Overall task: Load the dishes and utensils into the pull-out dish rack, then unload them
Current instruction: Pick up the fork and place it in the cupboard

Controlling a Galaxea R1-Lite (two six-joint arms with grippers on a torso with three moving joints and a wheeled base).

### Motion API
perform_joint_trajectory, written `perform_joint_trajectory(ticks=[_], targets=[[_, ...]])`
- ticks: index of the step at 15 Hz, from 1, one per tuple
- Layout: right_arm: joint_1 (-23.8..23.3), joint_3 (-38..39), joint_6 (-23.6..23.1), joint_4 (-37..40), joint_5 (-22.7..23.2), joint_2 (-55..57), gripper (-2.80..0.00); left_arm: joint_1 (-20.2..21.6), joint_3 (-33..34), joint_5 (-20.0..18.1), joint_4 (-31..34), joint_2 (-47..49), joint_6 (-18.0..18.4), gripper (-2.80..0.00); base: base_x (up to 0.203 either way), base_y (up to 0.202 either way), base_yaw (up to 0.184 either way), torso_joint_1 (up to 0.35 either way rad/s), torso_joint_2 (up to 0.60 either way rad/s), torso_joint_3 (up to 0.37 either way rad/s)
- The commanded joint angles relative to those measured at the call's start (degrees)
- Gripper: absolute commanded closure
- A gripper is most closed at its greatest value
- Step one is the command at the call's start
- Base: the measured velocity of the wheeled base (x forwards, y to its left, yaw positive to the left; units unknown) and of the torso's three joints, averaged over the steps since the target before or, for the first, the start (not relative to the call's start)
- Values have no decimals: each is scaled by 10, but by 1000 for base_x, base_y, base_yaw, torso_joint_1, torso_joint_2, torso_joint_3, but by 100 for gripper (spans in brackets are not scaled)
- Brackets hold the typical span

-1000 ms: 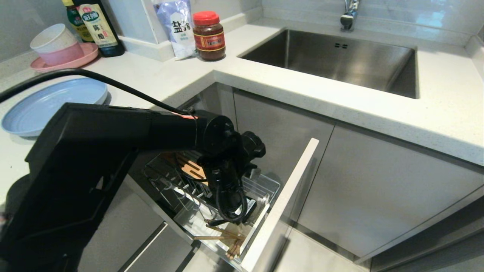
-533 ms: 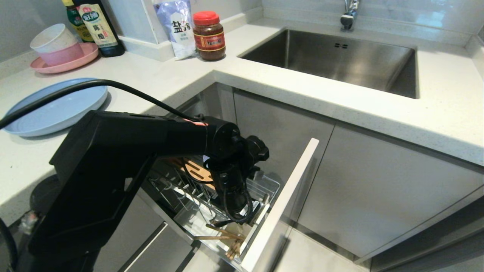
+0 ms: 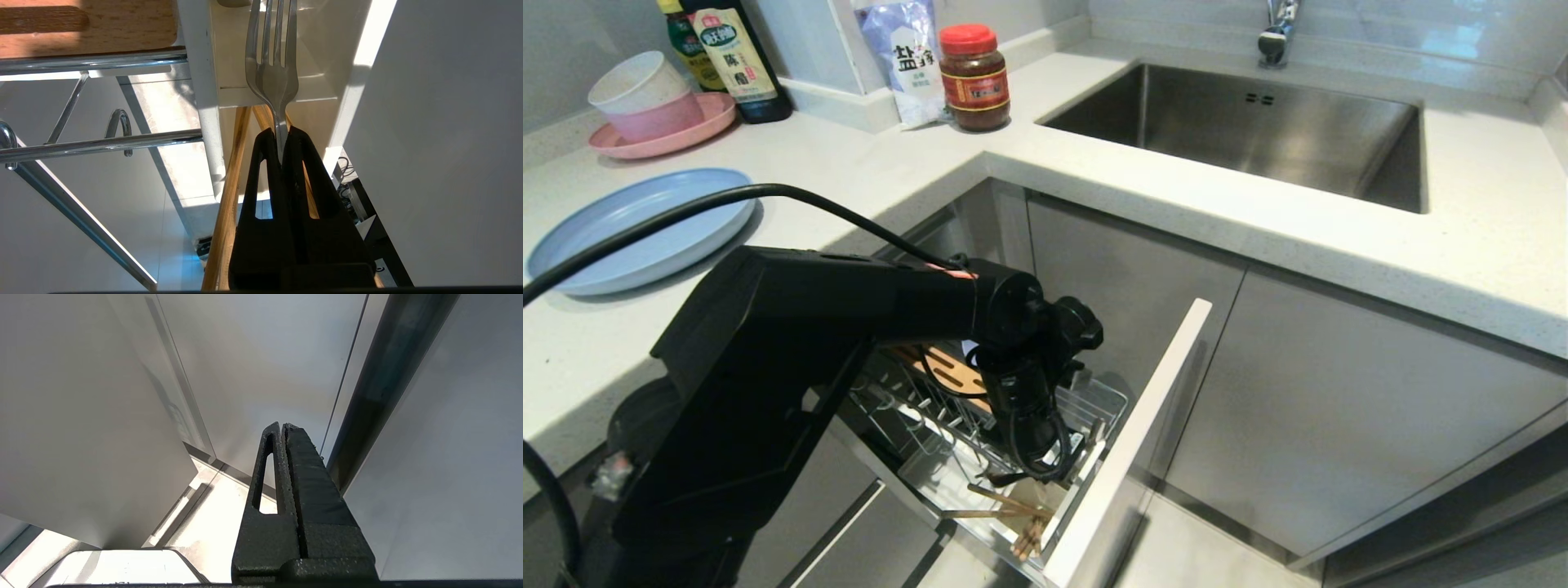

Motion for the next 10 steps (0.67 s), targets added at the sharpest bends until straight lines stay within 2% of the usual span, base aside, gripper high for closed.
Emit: perform_joint_trajectory(ticks=[1, 3, 4, 10], targets=[[0, 1, 0, 0, 0, -2, 0, 0, 0, 0, 3, 5, 0, 0, 0, 0, 0, 0, 0, 0], [0, 1, 0, 0, 0, -2, 0, 0, 0, 0, 3, 4, 0, 0, 0, 0, 0, 0, 0, 0], [0, 1, 0, 0, 0, -2, 0, 0, 0, 0, 4, 4, 0, -280, 0, 0, 0, 0, 0, 0], [0, 1, 0, 0, 0, -2, 0, 1, 0, 0, 5, -11, 0, -280, 0, 0, 0, 0, 0, 0]])
